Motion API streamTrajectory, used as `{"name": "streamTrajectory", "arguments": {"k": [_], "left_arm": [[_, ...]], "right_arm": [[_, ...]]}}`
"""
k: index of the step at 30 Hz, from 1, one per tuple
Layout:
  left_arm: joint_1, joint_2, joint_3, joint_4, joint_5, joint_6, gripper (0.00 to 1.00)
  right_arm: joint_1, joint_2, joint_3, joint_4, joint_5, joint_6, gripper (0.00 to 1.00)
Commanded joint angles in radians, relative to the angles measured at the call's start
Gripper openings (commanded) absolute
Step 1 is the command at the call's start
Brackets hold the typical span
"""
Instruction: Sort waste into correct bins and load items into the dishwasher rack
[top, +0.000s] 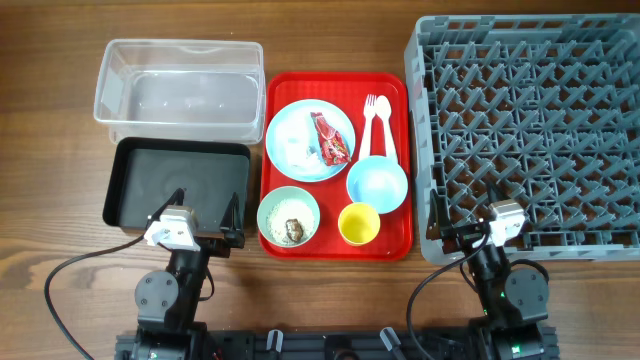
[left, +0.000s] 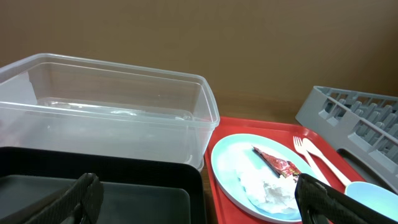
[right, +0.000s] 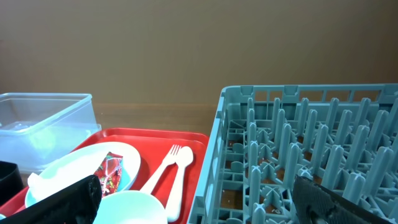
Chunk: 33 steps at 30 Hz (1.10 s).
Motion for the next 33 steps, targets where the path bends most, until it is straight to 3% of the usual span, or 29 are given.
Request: {"name": "streamTrajectory", "arguments": {"k": [1,22,25,29,31,33], "left_arm": [[0.009,-0.007,-0.005,-0.005,0.011,0.019,1.0],[0.009,-0.007,-0.005,-0.004,0.022,0.01,1.0],[0.009,-0.007,-0.004,-0.003,0.031,-0.05,1.0],[0.009,-0.006,-0.005,0.005,0.101,-0.276,1.0],[0.009,-0.006,0.008,0.011,0.175,-0.272,1.0],[0.009,-0.006,0.065,0.011,0.211,-0.266,1.0]], "right_arm": [[0.0,-0.012,-0.003,0.005,0.013,0.0,1.0],[0.0,-0.012,-0.003,0.005,0.013,0.0,1.0],[0.0,-0.012,-0.003,0.005,0.013,0.0,1.0],[0.0,-0.012,-0.003,0.019,-0.013,0.042,1.0],[0.0,-0.012,0.012,0.036,-0.116,0.201,1.0],[0.0,-0.011,0.068,0.018,-0.173,0.207,1.0]]}}
